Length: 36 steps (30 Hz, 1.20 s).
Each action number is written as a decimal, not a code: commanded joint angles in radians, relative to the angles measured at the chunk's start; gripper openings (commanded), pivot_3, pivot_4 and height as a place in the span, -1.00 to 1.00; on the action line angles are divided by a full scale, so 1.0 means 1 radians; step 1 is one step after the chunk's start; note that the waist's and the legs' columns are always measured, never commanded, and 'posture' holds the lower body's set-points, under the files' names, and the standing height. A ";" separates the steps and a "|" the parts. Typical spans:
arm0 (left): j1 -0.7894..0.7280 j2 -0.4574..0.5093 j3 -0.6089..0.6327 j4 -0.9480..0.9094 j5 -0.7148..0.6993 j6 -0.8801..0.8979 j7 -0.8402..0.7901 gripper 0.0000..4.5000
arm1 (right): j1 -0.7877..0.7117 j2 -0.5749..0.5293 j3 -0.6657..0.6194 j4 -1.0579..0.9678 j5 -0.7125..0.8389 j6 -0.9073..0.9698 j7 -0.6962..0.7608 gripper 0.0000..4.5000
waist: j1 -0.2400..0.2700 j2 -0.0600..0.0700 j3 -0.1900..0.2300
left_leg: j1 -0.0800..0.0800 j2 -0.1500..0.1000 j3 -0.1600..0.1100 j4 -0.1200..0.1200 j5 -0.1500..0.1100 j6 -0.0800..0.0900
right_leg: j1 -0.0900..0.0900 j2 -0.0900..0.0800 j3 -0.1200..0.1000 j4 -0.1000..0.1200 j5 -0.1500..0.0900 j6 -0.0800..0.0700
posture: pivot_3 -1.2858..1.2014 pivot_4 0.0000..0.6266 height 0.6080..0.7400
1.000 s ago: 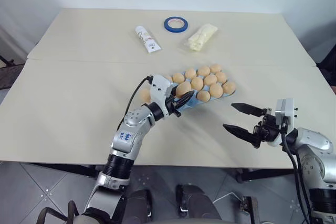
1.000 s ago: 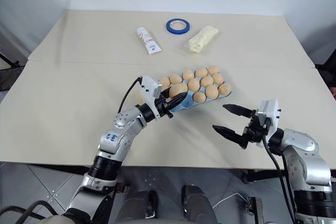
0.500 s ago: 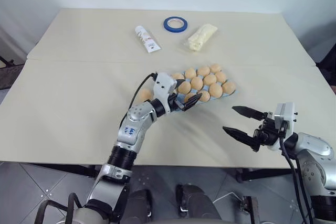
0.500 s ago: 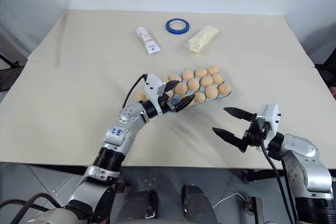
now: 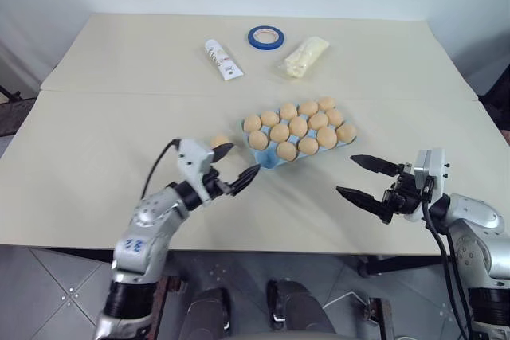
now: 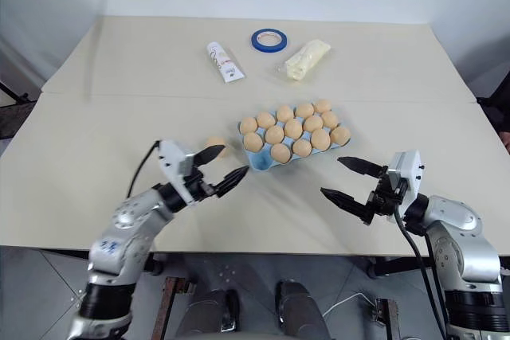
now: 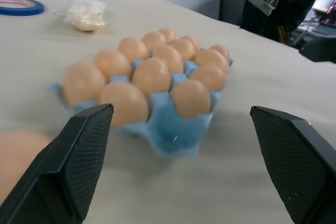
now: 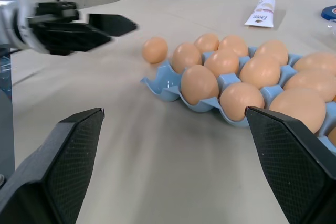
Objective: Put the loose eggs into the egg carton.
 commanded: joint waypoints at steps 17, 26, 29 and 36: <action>0.128 0.150 0.247 0.014 -0.077 -0.041 -0.040 0.98 | -0.051 -0.003 -0.002 0.031 0.005 -0.006 0.049 1.00 | 0.004 0.000 0.000 | -0.001 0.000 -0.001 -0.003 -0.001 0.000 | 0.000 -0.002 -0.002 -0.003 -0.001 -0.003 | 0.03 -0.52 1.00; -0.168 0.095 0.104 0.282 0.000 -0.132 -0.041 0.98 | -0.065 -0.002 0.007 0.035 0.000 -0.006 0.041 1.00 | 0.002 0.000 0.000 | -0.001 0.000 -0.001 -0.003 -0.001 0.000 | -0.001 -0.001 -0.002 -0.002 -0.001 -0.002 | 0.03 -0.52 1.00; -0.276 0.070 0.078 0.464 0.040 -0.193 -0.049 0.98 | -0.056 -0.003 0.006 0.023 0.000 -0.005 0.034 1.00 | 0.003 0.000 0.000 | -0.001 0.000 -0.001 -0.002 -0.001 0.000 | -0.001 0.000 -0.002 -0.001 -0.001 -0.002 | 0.03 -0.52 1.00; -0.396 0.045 0.029 0.697 0.084 -0.253 -0.108 0.98 | -0.028 -0.010 -0.005 -0.004 0.003 0.000 0.009 1.00 | 0.003 0.000 0.000 | -0.002 0.000 0.001 -0.002 -0.001 -0.001 | -0.003 0.000 -0.002 -0.001 -0.001 -0.001 | 0.03 -0.52 1.00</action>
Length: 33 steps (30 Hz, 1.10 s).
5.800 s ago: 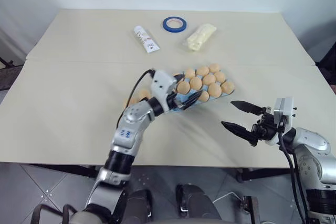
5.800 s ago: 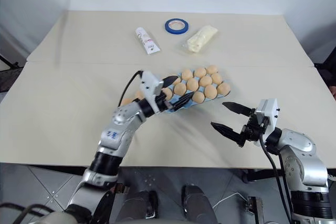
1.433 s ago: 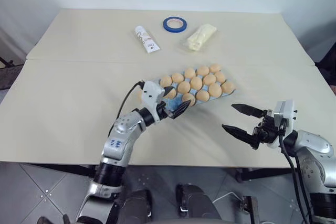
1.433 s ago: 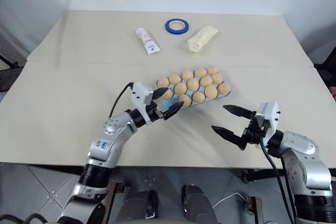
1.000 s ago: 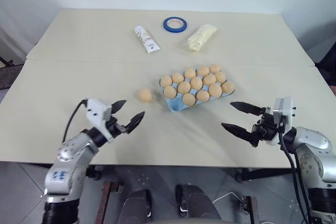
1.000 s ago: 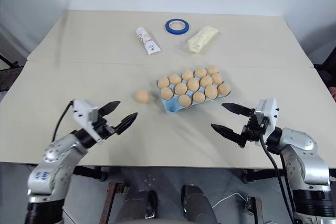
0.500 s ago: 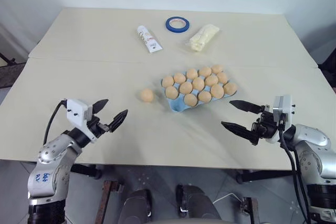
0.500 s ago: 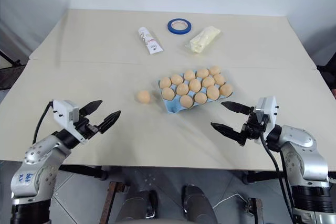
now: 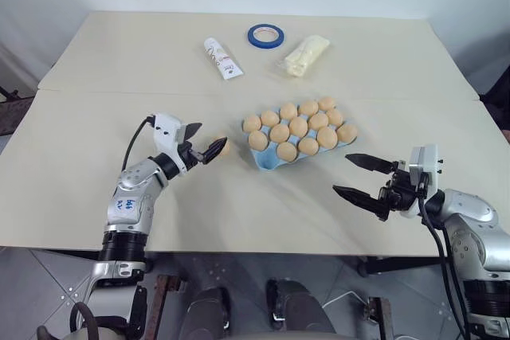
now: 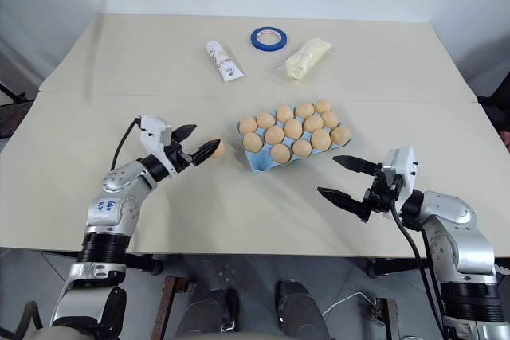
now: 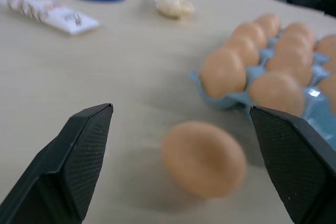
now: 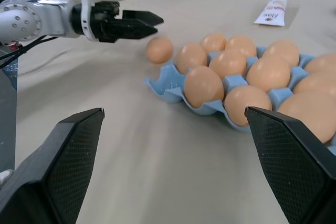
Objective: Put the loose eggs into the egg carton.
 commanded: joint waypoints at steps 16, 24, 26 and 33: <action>-0.131 -0.012 -0.041 0.198 0.065 -0.090 -0.084 -0.03 | 0.026 -0.015 -0.032 -0.057 0.015 0.002 -0.031 1.00 | 0.002 0.000 0.000 | 0.000 0.000 0.000 0.001 0.000 0.000 | 0.000 0.000 0.000 0.001 0.000 0.000 | 0.03 -0.52 1.00; -0.145 -0.004 -0.053 -0.004 0.008 0.017 -0.163 -0.06 | 0.022 -0.015 -0.028 -0.055 0.014 0.003 -0.033 1.00 | 0.002 0.000 0.000 | 0.000 0.000 0.000 0.001 0.000 0.000 | 0.000 0.000 0.000 0.002 0.000 0.000 | 0.03 -0.52 1.00; -0.157 -0.008 -0.069 -0.069 -0.017 0.067 -0.196 -0.06 | 0.020 -0.013 -0.025 -0.052 0.012 0.002 -0.034 1.00 | 0.002 0.000 0.000 | 0.000 0.000 0.000 0.002 0.000 0.000 | 0.000 0.000 0.000 0.002 0.000 0.000 | 0.03 -0.52 1.00; -0.166 -0.041 -0.148 -0.152 -0.028 0.143 -0.258 -0.06 | 0.026 -0.002 -0.023 -0.055 0.010 -0.006 -0.043 1.00 | 0.000 0.000 0.000 | 0.001 0.000 0.000 0.002 0.001 -0.001 | 0.000 0.000 0.000 0.003 0.000 0.000 | 0.03 -0.52 1.00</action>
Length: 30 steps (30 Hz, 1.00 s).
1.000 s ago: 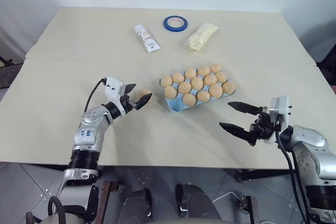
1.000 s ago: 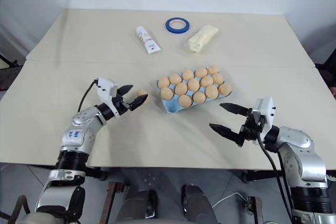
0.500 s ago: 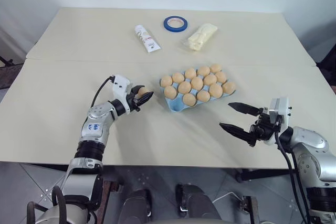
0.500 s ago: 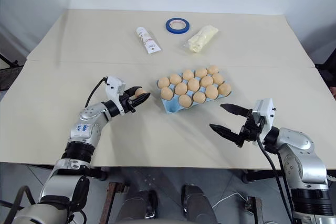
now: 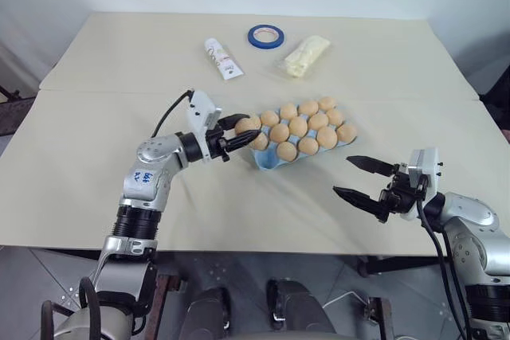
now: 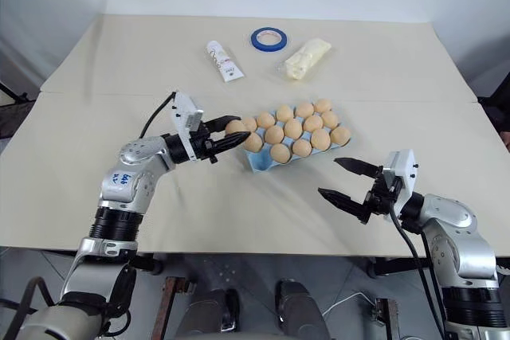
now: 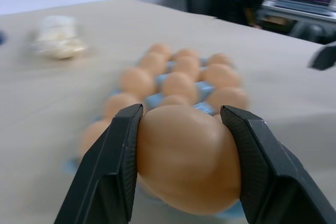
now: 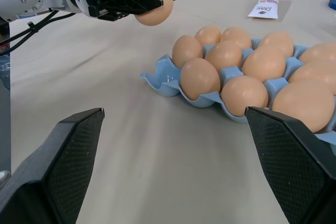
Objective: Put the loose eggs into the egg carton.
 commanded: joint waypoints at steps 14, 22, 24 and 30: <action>-0.048 -0.056 -0.059 0.056 0.012 -0.025 -0.035 0.98 | 0.042 0.004 -0.036 -0.061 0.015 -0.021 -0.034 1.00 | 0.002 0.000 0.000 | 0.000 0.000 0.000 0.001 0.000 0.000 | 0.000 0.000 0.000 0.001 0.000 0.000 | 0.03 -0.52 1.00; -0.049 -0.041 -0.021 0.029 0.008 -0.052 -0.010 0.98 | 0.027 0.005 -0.027 -0.051 0.012 -0.024 -0.033 1.00 | 0.000 0.000 0.000 | 0.000 0.000 0.000 0.001 0.000 0.000 | 0.000 0.000 0.000 0.001 0.000 0.000 | 0.03 -0.52 1.00; -0.035 -0.017 0.015 -0.015 -0.019 -0.050 -0.014 0.98 | 0.025 0.004 -0.028 -0.050 0.014 -0.024 -0.031 1.00 | -0.001 0.000 0.000 | 0.000 0.000 0.000 0.001 0.000 0.000 | 0.000 0.000 0.000 0.001 0.000 0.000 | 0.03 -0.52 1.00; 0.123 0.118 0.144 -0.172 -0.093 0.008 -0.032 0.98 | 0.020 -0.004 -0.030 -0.040 0.015 -0.024 -0.016 1.00 | -0.008 0.000 0.000 | 0.001 0.001 0.000 0.000 0.000 -0.001 | 0.000 0.001 0.000 0.002 0.000 0.000 | 0.03 -0.52 1.00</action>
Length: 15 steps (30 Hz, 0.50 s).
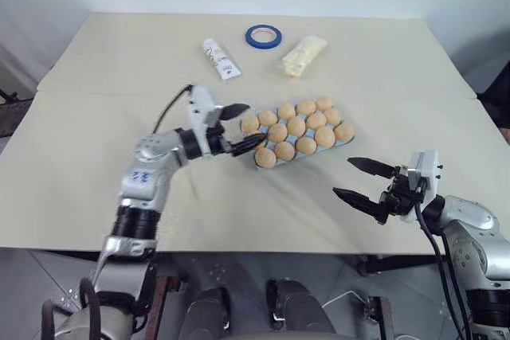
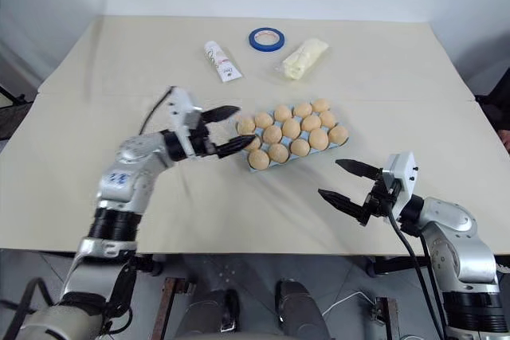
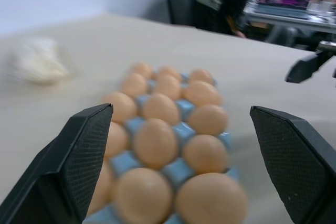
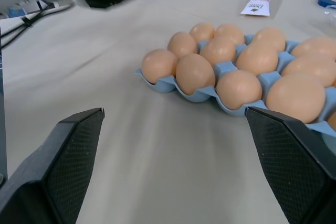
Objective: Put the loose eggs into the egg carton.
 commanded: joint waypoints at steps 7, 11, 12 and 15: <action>0.285 0.212 0.149 -0.209 -0.119 0.136 -0.055 0.98 | -0.059 -0.005 -0.006 0.028 0.003 -0.018 0.046 1.00 | 0.003 0.000 0.000 | 0.000 -0.001 -0.001 0.001 0.000 0.001 | 0.001 -0.002 -0.001 0.000 0.000 -0.001 | 0.03 -0.52 1.00; 0.334 0.230 0.169 -0.216 -0.126 0.101 -0.068 0.98 | -0.104 0.001 0.021 0.072 -0.014 -0.025 0.077 1.00 | 0.009 0.000 0.000 | 0.000 -0.001 -0.002 0.001 0.001 0.002 | 0.001 -0.003 -0.001 0.000 0.000 -0.001 | 0.03 -0.52 1.00; 0.345 0.234 0.170 -0.217 -0.123 0.091 -0.074 0.98 | -0.118 0.003 0.027 0.085 -0.018 -0.026 0.083 1.00 | 0.009 0.000 0.000 | 0.000 -0.001 -0.002 0.001 0.001 0.002 | 0.001 -0.003 -0.001 0.000 0.000 -0.001 | 0.03 -0.52 1.00; 0.369 0.242 0.165 -0.215 -0.113 0.064 -0.091 0.98 | -0.153 0.009 0.040 0.116 -0.029 -0.033 0.095 1.00 | 0.007 0.000 0.000 | 0.000 -0.001 -0.002 0.000 0.001 0.002 | 0.001 -0.003 -0.002 -0.001 0.000 -0.002 | 0.03 -0.52 1.00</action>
